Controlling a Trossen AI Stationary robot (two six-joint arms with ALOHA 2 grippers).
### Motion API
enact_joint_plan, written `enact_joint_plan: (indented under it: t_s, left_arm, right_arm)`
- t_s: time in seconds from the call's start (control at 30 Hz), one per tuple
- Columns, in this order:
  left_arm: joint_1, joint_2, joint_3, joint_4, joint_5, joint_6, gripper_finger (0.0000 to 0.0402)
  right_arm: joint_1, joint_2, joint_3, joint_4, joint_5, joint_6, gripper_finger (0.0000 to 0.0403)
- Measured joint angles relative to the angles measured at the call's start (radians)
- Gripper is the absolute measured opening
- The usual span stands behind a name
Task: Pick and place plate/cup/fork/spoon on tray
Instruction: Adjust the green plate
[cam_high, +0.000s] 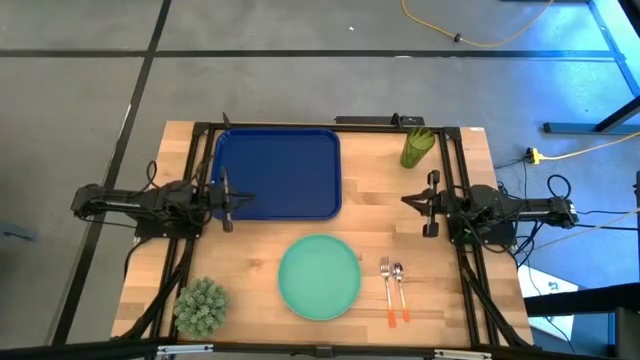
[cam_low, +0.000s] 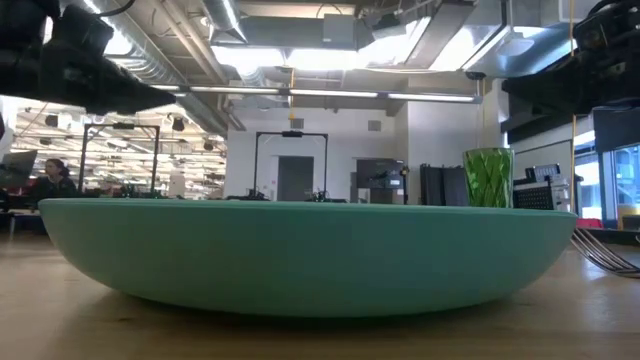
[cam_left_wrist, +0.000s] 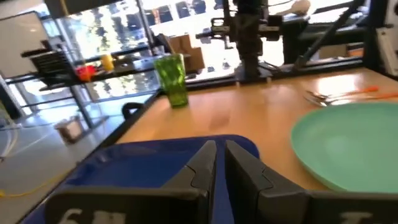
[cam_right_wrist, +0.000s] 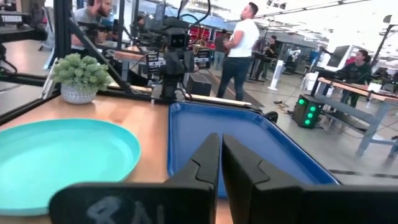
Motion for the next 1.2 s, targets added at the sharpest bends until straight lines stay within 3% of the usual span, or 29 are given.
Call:
enact_joint_plan:
  t_s: [0.13, 0.3, 0.57, 0.8, 0.93, 1.07, 1.2]
  left_arm:
    - [0.0, 0.0, 0.057, -0.024, -0.063, 0.006, 0.0027]
    - [0.0, 0.036, 0.228, -0.218, -0.133, 0.041, 0.0027]
    - [0.0, 0.345, 0.571, -0.566, -0.124, 0.02, 0.0027]
    - [0.0, 0.661, 0.863, -0.857, -0.123, -0.215, 0.0028]
    - [0.0, 0.781, 0.994, -1.026, -0.121, -0.341, 0.0027]
    - [0.0, 0.864, 1.064, -1.133, -0.12, -0.508, 0.0027]
    - [0.0, 0.893, 1.079, -1.093, -0.087, -0.578, 0.0028]
  right_arm:
    - [0.0, 0.0, 0.0, -0.001, 0.0, 0.004, 0.0021]
    - [0.0, 0.001, 0.018, -0.009, 0.0, 0.004, 0.0021]
    - [0.0, 0.001, 0.096, -0.079, 0.002, 0.004, 0.0021]
    - [0.0, 0.001, 0.151, -0.144, 0.002, 0.007, 0.0021]
    - [0.0, 0.001, 0.158, -0.157, 0.002, 0.007, 0.0021]
    - [0.0, 0.001, 0.158, -0.163, 0.003, 0.036, 0.0021]
    - [0.0, 0.001, 0.158, -0.167, 0.002, 0.072, 0.0021]
